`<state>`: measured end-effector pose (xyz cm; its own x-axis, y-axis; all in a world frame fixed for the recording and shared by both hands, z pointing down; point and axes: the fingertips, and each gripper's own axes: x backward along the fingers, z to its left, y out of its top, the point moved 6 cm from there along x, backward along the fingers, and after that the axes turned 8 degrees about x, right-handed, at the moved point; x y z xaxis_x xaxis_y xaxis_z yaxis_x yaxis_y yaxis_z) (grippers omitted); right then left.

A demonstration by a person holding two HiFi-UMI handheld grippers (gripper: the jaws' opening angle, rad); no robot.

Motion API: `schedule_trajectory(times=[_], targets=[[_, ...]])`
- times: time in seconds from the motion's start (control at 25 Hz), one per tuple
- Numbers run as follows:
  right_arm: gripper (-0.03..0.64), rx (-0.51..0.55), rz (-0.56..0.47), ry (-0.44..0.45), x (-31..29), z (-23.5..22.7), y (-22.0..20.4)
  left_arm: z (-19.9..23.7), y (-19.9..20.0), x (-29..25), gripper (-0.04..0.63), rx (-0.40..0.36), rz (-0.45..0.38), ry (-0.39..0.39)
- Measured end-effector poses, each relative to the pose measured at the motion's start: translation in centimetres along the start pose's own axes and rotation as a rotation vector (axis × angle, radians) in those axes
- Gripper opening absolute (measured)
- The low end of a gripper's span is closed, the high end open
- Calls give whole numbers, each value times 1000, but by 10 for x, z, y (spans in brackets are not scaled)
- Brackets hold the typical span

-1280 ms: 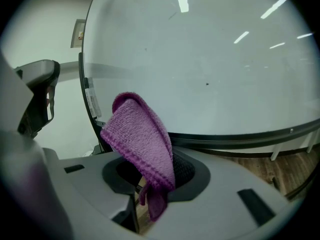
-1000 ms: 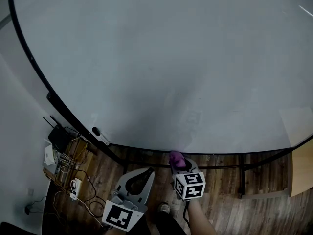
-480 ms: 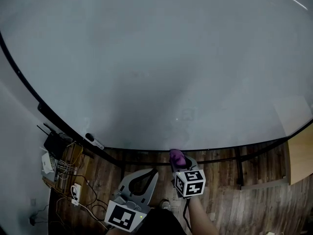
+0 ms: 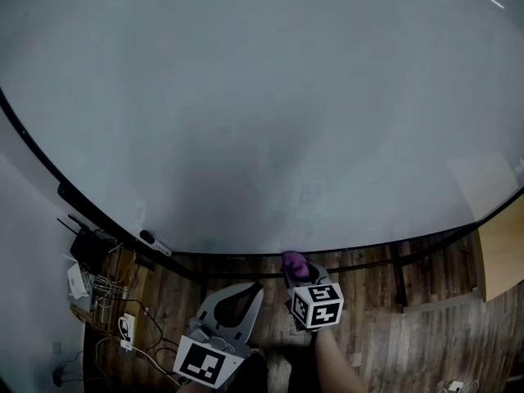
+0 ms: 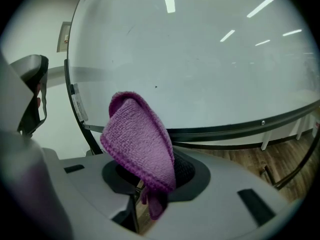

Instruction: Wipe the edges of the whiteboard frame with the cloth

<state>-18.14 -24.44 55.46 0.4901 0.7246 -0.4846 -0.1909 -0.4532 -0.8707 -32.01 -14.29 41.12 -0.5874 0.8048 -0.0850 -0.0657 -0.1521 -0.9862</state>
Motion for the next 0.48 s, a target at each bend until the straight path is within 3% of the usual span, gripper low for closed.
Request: schedule_trajectory(times=[0.48], targets=[[115, 31, 12, 48, 9, -35, -7, -39, 1, -41, 20, -3, -14, 73]])
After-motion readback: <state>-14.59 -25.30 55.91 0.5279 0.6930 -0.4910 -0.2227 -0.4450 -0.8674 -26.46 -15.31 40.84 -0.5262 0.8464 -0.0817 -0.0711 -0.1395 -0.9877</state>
